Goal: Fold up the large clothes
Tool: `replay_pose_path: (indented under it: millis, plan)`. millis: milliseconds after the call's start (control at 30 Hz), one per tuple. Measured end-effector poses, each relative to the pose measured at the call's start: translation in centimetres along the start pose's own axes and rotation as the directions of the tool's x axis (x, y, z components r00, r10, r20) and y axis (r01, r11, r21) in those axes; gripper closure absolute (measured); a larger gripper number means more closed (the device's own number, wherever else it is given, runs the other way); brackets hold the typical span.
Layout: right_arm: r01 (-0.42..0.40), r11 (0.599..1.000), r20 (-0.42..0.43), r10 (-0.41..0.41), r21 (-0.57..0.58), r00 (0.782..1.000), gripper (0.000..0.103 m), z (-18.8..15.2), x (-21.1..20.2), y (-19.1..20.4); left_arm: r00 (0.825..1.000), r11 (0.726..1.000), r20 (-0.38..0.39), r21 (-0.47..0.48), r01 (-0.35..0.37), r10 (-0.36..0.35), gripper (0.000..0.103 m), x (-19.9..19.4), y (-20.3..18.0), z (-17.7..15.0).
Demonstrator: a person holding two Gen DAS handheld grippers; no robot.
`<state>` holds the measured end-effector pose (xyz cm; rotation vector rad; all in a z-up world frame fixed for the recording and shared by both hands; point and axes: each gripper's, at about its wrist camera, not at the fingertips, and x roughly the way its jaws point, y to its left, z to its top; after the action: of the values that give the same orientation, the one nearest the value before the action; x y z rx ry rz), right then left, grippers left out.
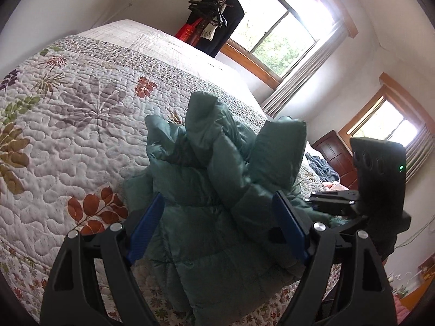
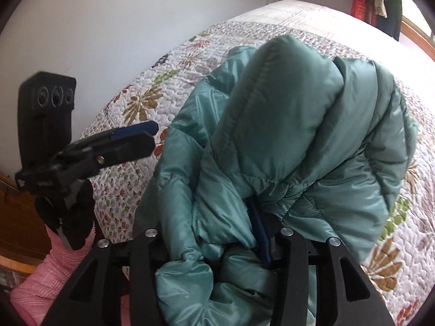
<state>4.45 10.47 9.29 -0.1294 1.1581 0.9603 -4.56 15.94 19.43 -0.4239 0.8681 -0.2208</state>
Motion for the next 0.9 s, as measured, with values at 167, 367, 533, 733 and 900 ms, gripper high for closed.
replay_pose_path:
  millis: [167, 367, 533, 733, 900]
  plan:
    - [-0.028, 1.000, -0.010, 0.028, -0.001, 1.000, 0.045, 0.0, 0.6, 0.4, 0.999, 0.999, -0.001, -0.020, 0.032, -0.032, 0.023, 0.1, 0.3, 0.4]
    - [-0.051, 0.999, 0.010, 0.051, -0.005, 0.999, 0.038, -0.3, -0.9, 0.6, 0.996, 0.996, -0.016, -0.016, 0.092, -0.092, 0.023, 1.3, -0.7, 1.4]
    - [-0.102, 0.995, 0.050, 0.101, 0.014, 0.994, 0.038, -0.6, -4.3, -0.1, 0.990, 0.991, -0.051, -0.014, 0.129, -0.130, 0.023, 3.2, -1.3, 2.2]
    - [-0.101, 0.990, 0.240, 0.075, 0.097, 0.968, 0.039, -2.2, -11.5, -5.2, 0.976, 0.978, -0.063, -0.026, 0.208, -0.209, 0.021, 4.3, -1.5, 2.4]
    - [0.040, 0.946, 0.228, -0.118, 0.323, 0.967, 0.038, -4.0, -11.0, -13.5, 0.967, 0.968, -0.060, -0.006, 0.249, -0.249, 0.020, 4.9, -2.2, 2.9]
